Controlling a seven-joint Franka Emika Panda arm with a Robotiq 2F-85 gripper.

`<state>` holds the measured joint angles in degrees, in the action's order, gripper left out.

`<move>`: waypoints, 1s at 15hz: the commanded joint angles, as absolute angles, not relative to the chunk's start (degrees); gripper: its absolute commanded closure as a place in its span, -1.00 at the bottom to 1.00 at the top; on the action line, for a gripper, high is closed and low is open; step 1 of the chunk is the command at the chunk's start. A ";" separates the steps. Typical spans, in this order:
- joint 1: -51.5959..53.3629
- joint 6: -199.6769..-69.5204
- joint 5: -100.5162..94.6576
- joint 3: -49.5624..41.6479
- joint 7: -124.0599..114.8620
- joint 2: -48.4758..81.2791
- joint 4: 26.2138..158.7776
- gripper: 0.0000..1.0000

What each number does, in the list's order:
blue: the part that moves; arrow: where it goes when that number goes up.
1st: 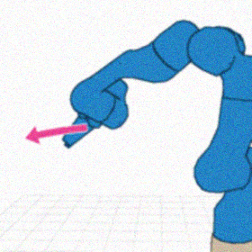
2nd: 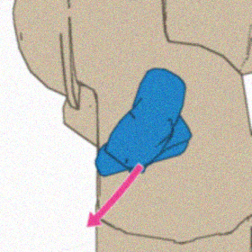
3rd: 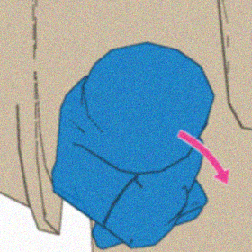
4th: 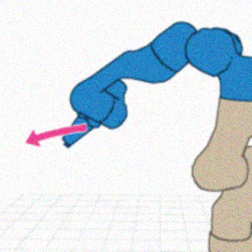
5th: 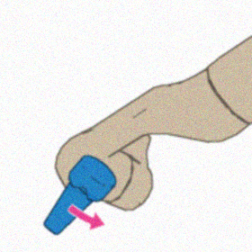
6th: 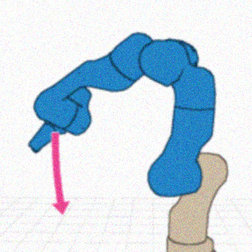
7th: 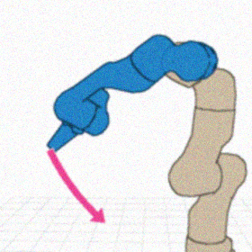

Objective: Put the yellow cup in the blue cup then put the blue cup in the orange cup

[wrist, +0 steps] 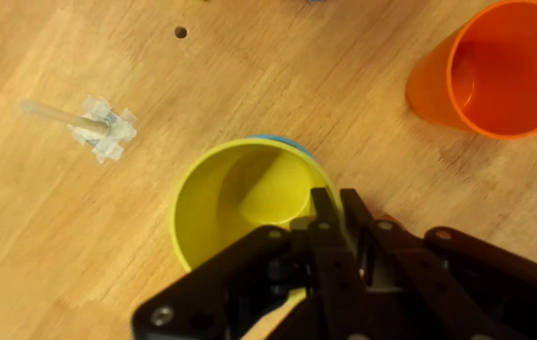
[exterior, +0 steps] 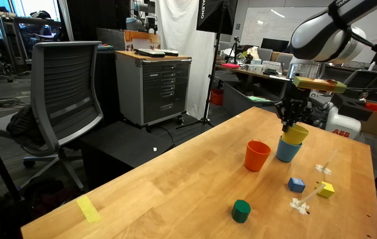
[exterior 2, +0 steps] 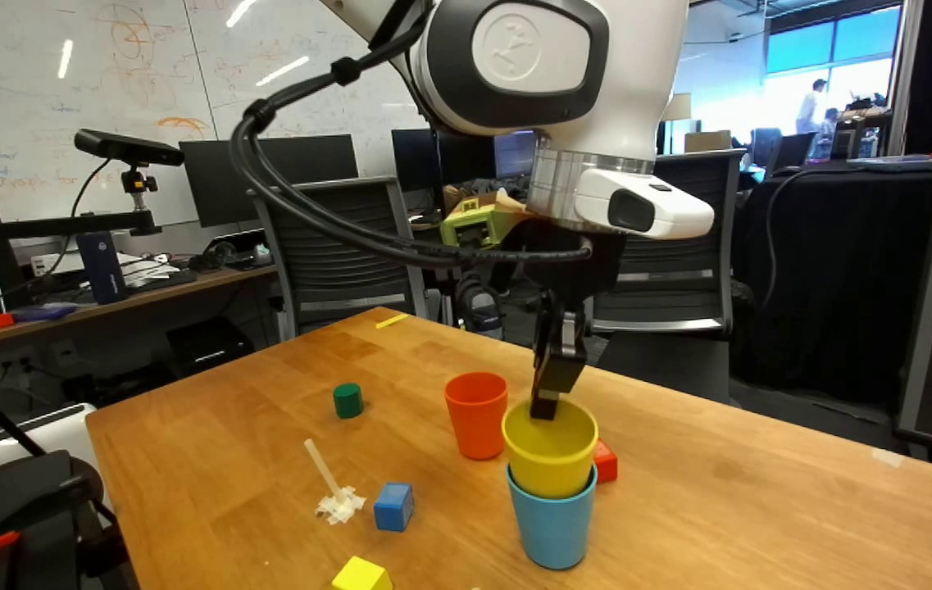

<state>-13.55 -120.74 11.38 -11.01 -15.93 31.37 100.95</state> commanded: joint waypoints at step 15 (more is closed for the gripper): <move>-12.14 -120.63 10.25 -10.55 -15.89 31.87 99.52 -1.00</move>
<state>-12.28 -120.73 10.42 -10.67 -15.96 31.38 100.31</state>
